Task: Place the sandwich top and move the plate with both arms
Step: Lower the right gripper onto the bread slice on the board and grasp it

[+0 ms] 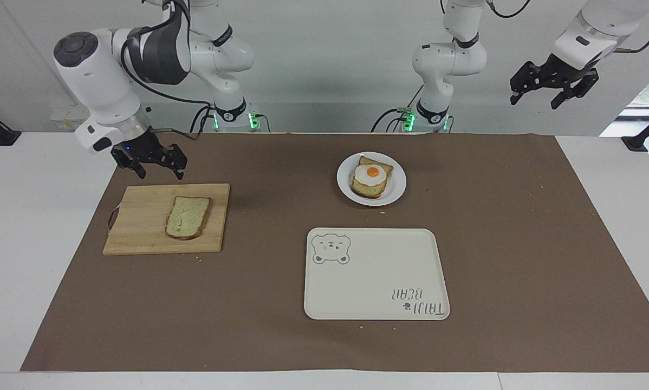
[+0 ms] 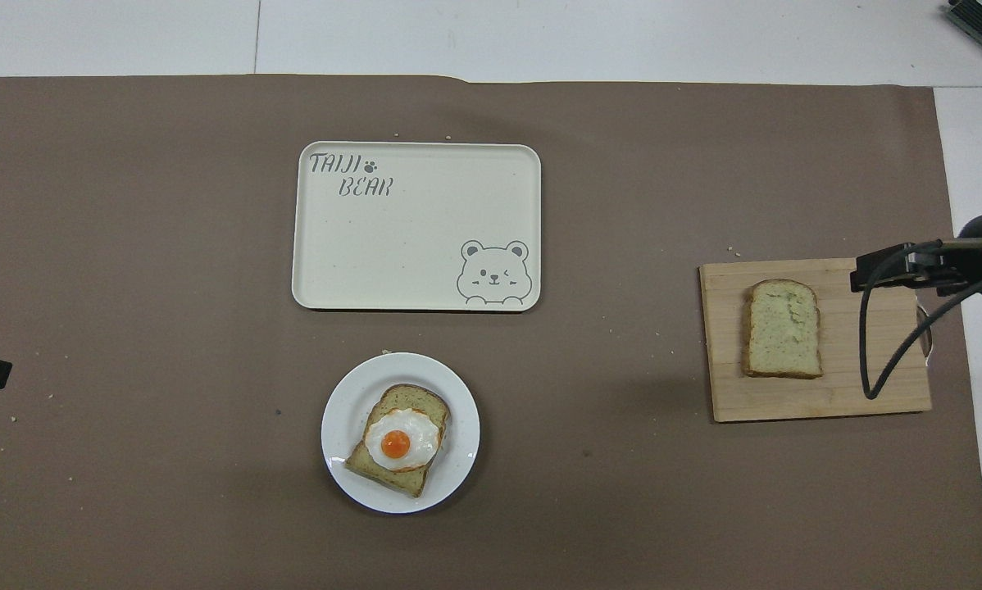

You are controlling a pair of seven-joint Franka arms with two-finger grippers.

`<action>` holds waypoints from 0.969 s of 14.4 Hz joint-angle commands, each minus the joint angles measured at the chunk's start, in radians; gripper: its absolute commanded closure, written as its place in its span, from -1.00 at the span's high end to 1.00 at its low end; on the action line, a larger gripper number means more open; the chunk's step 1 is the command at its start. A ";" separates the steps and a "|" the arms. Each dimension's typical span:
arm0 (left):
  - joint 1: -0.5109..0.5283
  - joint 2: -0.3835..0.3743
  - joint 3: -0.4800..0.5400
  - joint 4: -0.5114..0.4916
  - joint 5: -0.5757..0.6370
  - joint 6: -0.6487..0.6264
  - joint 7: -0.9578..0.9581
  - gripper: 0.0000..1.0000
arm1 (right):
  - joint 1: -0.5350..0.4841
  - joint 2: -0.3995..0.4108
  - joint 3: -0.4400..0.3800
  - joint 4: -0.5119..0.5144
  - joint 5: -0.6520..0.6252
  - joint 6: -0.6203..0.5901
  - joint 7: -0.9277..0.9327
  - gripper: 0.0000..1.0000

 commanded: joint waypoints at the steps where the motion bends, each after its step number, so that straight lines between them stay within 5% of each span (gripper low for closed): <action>1: 0.004 -0.017 -0.004 -0.015 0.013 -0.009 -0.003 1.00 | -0.051 0.034 0.005 -0.098 -0.006 0.125 -0.092 1.00; 9: 0.003 -0.017 -0.004 -0.015 0.011 -0.009 -0.003 1.00 | -0.112 0.118 0.004 -0.324 -0.006 0.409 -0.135 0.96; 11: 0.004 -0.017 -0.004 -0.015 0.011 -0.009 -0.003 1.00 | -0.130 0.134 0.005 -0.348 -0.006 0.437 -0.152 0.41; 13: 0.004 -0.017 -0.004 -0.015 0.011 -0.009 -0.003 1.00 | -0.140 0.147 0.005 -0.371 -0.003 0.467 -0.163 -0.84; 14: 0.004 -0.017 -0.004 -0.015 0.011 -0.009 -0.003 1.00 | -0.138 0.149 0.005 -0.371 0.002 0.463 -0.158 -1.00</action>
